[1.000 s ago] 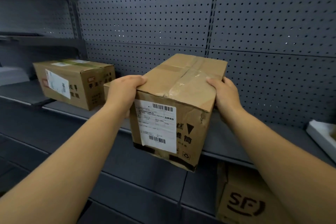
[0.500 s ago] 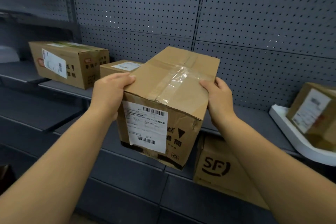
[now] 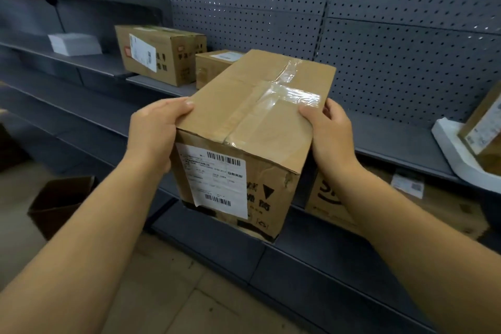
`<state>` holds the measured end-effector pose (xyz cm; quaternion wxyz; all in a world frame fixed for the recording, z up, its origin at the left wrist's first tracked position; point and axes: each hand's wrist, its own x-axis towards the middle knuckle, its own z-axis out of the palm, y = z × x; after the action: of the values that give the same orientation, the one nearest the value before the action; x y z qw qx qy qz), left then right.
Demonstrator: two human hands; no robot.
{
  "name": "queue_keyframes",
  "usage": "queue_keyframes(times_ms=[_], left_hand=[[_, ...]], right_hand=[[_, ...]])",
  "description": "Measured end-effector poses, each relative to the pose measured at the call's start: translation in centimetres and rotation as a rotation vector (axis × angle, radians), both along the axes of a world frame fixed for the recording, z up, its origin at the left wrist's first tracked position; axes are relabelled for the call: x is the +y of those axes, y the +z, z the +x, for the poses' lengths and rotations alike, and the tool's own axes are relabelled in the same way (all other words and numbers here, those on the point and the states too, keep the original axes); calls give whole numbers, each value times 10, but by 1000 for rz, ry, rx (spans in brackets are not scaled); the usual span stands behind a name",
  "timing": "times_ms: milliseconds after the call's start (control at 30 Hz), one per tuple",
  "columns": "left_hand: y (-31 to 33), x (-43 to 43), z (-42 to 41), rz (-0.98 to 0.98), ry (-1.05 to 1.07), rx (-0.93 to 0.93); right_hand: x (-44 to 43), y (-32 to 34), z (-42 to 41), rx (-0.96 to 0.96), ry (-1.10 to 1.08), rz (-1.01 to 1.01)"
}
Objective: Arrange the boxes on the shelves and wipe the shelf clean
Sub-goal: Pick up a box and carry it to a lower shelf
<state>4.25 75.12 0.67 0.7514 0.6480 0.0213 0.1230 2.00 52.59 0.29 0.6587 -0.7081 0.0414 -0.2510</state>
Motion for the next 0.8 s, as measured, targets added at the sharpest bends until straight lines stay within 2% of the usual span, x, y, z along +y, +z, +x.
queue_keyframes(times_ms=[167,400,800], left_hand=[[-20,29,-37,12,82,46],[-58,49,-53,78,123,117],[-134,6,16,125,21,257]], right_hand=[[26,-29,-26,46,85,-7],[42,-79,-30,210,135,6],[-1,-154,19,454,60,-6]])
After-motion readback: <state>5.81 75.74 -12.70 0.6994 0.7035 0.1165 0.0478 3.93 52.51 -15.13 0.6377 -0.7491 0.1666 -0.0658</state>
